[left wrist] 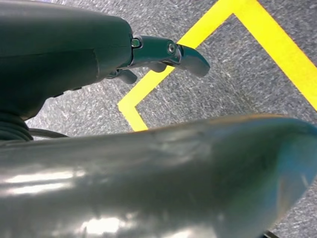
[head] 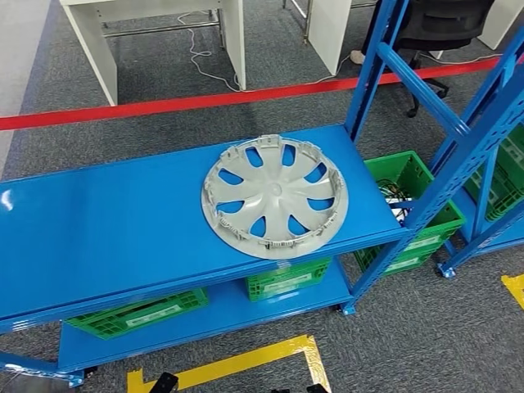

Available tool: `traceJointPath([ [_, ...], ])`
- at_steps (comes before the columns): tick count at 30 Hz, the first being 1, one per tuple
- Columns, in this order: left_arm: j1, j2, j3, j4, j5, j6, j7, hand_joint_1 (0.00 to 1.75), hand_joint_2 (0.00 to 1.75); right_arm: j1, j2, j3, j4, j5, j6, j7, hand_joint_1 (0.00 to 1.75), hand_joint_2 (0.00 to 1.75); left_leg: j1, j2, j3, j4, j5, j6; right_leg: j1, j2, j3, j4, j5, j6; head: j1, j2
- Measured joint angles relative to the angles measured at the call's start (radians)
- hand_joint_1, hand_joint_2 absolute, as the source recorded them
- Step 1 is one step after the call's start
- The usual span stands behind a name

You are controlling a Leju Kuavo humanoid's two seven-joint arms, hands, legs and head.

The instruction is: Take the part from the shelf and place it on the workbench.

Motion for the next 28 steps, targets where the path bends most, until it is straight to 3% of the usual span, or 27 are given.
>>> traceJointPath([
  [2,-0.003,0.000,0.000,0.000,-0.001,-0.002,0.001,0.00,1.31,0.003,0.000,0.000,0.000,0.005,-0.009,0.011,0.00,0.00,-0.002,0.004,0.002,0.003,-0.004,-0.005,-0.001,-0.010,0.077,-0.135,0.058,-0.004,0.000,0.000],
  [3,-0.004,0.000,0.001,0.000,-0.001,-0.001,0.002,0.00,1.75,0.004,0.000,0.000,0.000,0.004,-0.009,0.015,0.00,0.00,-0.005,0.004,0.001,0.006,-0.006,-0.009,0.000,-0.014,0.109,-0.189,0.071,-0.009,0.000,0.000],
  [5,-0.004,0.000,0.002,0.000,-0.001,0.002,0.003,0.00,1.75,0.005,0.000,0.000,0.000,0.000,-0.008,0.021,0.00,0.87,-0.009,0.004,-0.002,0.011,-0.008,-0.014,0.001,-0.017,0.133,-0.233,0.072,-0.020,-0.002,0.000],
  [7,-0.004,0.001,0.005,0.000,-0.001,0.007,0.005,0.00,1.75,0.006,0.000,0.000,0.000,-0.006,-0.007,0.027,0.00,1.75,-0.010,0.005,-0.003,0.013,-0.007,-0.009,0.001,-0.015,0.134,-0.236,0.075,-0.024,-0.002,0.000],
  [10,-0.005,0.001,0.007,0.000,0.001,0.014,0.020,0.00,1.75,0.006,0.000,0.000,0.000,-0.010,-0.010,0.044,0.00,1.75,-0.010,0.005,0.000,0.010,-0.005,-0.003,0.002,-0.015,0.135,-0.236,0.075,-0.025,-0.002,0.000],
  [14,0.003,0.003,0.012,0.000,0.021,0.014,0.054,0.00,1.75,0.014,-0.007,0.030,-0.004,-0.049,-0.022,0.077,0.00,1.75,-0.009,0.004,0.002,0.005,-0.002,-0.010,0.004,-0.016,0.136,-0.235,0.073,-0.031,-0.002,0.000],
  [22,0.040,0.020,0.012,-0.010,0.099,-0.011,0.056,0.00,1.75,0.056,-0.047,0.167,-0.033,-0.269,-0.039,0.047,0.00,1.75,-0.009,0.004,0.002,0.004,-0.001,-0.021,0.003,-0.017,0.137,-0.234,0.073,-0.033,-0.002,0.000],
  [26,0.063,0.033,0.012,-0.024,0.141,-0.026,0.055,0.00,0.00,0.073,-0.071,0.250,-0.052,-0.389,-0.047,0.025,0.00,1.75,-0.013,0.004,0.002,0.004,-0.002,-0.021,-0.001,-0.018,0.137,-0.234,0.073,-0.032,-0.002,0.000],
  [28,0.071,0.038,0.012,-0.030,0.155,-0.032,0.054,0.00,0.00,0.080,-0.079,0.280,-0.059,-0.432,-0.051,0.017,0.00,1.75,-0.014,0.004,0.002,0.005,-0.002,-0.021,-0.002,-0.018,0.137,-0.234,0.073,-0.032,-0.002,0.000],
])
